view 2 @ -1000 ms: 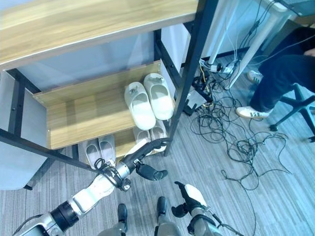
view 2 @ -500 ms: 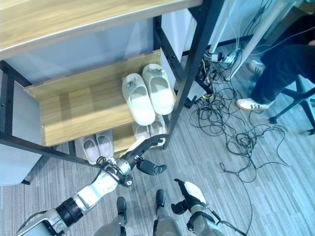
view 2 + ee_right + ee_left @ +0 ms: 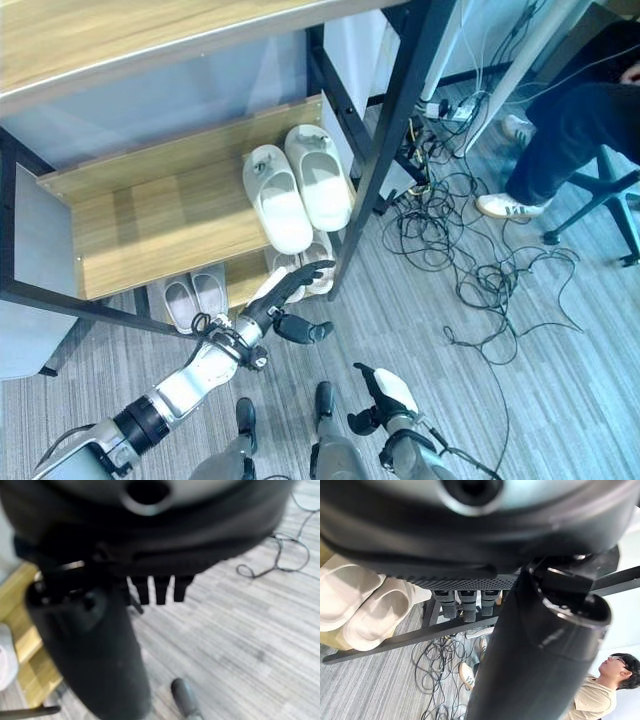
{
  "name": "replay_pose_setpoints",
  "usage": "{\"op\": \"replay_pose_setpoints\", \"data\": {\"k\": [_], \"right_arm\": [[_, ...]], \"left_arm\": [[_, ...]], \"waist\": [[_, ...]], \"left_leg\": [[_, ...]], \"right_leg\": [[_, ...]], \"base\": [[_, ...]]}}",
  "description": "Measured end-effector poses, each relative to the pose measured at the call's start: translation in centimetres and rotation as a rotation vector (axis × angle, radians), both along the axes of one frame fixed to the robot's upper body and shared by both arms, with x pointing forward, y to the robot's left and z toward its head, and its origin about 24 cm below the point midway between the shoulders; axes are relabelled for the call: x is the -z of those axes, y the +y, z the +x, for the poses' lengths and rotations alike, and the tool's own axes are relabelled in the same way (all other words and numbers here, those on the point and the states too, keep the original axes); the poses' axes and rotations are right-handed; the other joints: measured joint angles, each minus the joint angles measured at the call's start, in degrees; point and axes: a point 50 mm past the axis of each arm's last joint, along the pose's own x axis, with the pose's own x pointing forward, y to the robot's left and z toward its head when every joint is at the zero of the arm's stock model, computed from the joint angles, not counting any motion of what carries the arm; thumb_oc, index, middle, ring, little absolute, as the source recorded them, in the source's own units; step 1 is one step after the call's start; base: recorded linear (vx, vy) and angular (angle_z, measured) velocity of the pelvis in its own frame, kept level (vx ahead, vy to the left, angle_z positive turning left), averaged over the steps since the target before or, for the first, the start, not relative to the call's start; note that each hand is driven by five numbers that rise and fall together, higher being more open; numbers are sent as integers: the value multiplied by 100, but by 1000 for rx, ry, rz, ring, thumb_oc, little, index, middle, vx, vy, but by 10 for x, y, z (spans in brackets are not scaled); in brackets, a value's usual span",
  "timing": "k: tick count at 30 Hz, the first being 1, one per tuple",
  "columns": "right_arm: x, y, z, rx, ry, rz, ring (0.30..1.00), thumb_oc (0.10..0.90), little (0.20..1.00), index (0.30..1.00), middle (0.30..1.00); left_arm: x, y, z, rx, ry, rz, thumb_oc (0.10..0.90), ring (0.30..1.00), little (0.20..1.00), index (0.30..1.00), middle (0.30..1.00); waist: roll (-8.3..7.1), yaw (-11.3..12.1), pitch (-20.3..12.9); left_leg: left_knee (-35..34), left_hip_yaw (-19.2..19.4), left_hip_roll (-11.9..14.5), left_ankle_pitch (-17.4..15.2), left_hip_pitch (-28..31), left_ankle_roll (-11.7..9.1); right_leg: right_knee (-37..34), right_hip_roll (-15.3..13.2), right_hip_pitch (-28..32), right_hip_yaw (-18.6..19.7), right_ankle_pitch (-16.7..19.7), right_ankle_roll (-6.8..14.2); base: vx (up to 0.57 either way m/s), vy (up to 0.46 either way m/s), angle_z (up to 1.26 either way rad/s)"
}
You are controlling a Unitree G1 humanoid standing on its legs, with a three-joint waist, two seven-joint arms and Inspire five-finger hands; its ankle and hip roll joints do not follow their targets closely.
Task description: Arrange the slippers neatly on the shoe rack.
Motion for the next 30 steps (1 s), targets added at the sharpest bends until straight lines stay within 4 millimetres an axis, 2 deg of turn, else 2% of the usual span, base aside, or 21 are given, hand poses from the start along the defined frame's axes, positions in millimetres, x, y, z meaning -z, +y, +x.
{"op": "replay_pose_setpoints", "data": {"k": [11,16,30], "right_arm": [[0,-1,0,3,-1,0,900,800,900,900,900],[-1,-2,1,11,-6,-1,900,800,900,900,900],[-1,-2,1,11,-7,-1,900,800,900,900,900]], "left_arm": [[-9,9,10,-76,-30,-30,800,900,900,900,900],[-11,14,13,-99,-44,-29,800,900,900,900,900],[-19,11,17,-101,-73,-36,800,900,900,900,900]], "waist": [[-48,-14,30],[-58,-107,36],[-58,-135,36]], "left_leg": [[0,13,0,-13,-17,-7],[0,14,0,-20,-38,2],[1,19,0,-20,-97,2]], "right_leg": [[0,2,-29,14,0,0],[0,-7,-47,15,1,0],[1,-3,-118,33,34,-40]], "base": [[0,0,0],[0,0,0],[0,0,0]]}}
